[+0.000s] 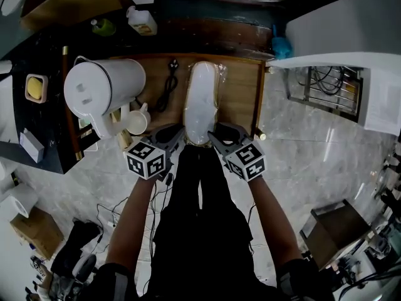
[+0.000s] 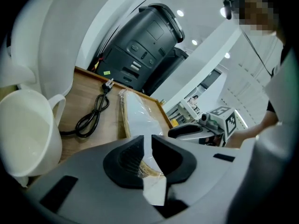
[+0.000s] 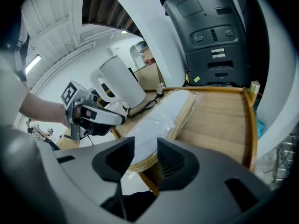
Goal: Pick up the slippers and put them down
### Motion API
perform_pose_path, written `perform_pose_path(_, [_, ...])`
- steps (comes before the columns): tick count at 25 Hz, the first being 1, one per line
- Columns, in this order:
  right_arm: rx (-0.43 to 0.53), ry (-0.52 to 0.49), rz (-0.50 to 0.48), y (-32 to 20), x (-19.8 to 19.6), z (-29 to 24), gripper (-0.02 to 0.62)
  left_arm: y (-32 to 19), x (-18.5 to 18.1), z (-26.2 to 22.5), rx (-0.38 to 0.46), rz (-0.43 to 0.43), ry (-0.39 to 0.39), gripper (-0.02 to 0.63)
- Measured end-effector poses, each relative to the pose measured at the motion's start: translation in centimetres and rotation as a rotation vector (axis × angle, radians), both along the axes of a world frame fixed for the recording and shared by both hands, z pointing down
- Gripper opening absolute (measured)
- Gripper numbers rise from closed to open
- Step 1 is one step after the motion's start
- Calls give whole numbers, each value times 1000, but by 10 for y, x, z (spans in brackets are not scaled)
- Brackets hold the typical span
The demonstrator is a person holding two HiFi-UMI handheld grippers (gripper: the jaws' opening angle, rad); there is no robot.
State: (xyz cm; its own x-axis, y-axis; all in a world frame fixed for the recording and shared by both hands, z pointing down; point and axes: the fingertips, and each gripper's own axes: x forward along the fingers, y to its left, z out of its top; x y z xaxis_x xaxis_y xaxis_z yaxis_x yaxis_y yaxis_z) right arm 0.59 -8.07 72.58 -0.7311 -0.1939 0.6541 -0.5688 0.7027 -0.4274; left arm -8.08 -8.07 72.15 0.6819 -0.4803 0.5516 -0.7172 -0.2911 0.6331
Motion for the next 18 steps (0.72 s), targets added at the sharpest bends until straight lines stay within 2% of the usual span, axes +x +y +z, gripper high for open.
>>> perform_pose_path(1, [-6,3,3,-2,0,2,154,-1,1,4,-10,1,-9,75])
perform_pose_path(2, [-14,4,10,-4,-1,4,180,-2,2,8,-21,2,-18,154])
perform_pose_path(3, [-24,4,20,-6,-1,7,205,-3,3,13,-33,4,-26,192])
perform_pose_path(5, [-52,8,44,-11,-2,12,252,-5,4,21,-54,3,-32,218])
perform_pose_path(9, [-89,41,60,-17,-3,26,265,-7,9,38,-107,-3,-25,237])
perform_pose_path(12, [-112,53,52,-18,-4,34,268,-9,12,42,-115,-3,-44,239])
perform_pose_path(18, [-196,-3,89,-18,-6,44,267,-10,15,52,-158,21,-104,239])
